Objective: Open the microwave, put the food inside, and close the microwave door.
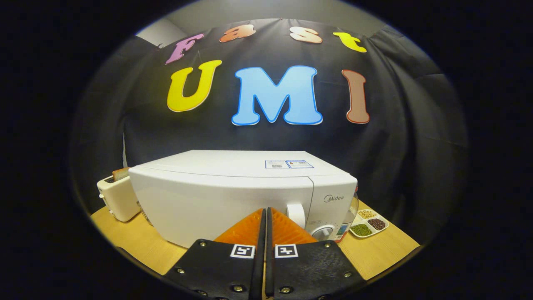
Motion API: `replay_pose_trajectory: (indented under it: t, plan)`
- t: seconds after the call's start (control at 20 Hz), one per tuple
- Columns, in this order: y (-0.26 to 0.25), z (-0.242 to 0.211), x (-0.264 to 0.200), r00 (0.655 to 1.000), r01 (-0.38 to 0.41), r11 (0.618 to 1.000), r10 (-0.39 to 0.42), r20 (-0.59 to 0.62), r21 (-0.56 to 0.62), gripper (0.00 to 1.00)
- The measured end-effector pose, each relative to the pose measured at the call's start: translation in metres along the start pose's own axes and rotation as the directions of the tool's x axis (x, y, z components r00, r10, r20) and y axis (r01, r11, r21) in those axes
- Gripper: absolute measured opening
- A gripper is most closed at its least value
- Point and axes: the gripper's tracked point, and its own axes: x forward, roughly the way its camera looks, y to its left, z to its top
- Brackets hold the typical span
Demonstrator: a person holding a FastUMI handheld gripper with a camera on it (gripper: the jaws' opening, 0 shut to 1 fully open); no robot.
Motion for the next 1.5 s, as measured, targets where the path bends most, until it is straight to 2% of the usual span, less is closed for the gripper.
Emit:
replay_pose_trajectory:
  t: [0.2,0.95,1.1,1.2,1.35,1.5]
  plan:
    - [0.030,0.033,-0.058,0.998,-0.056,0.998,0.056,0.007,0.041,0.03]
    - [0.085,0.204,-0.243,0.976,-0.140,0.989,0.129,0.177,0.051,0.03]
    - [0.081,0.253,-0.263,0.965,-0.109,0.994,0.103,0.242,0.012,0.03]
    - [0.090,0.274,-0.277,0.959,-0.123,0.992,0.115,0.257,0.013,0.04]
    - [0.099,0.293,-0.291,0.950,-0.138,0.990,0.133,0.283,-0.002,0.04]
    - [0.103,0.301,-0.297,0.943,-0.121,0.992,0.126,0.309,-0.036,0.04]
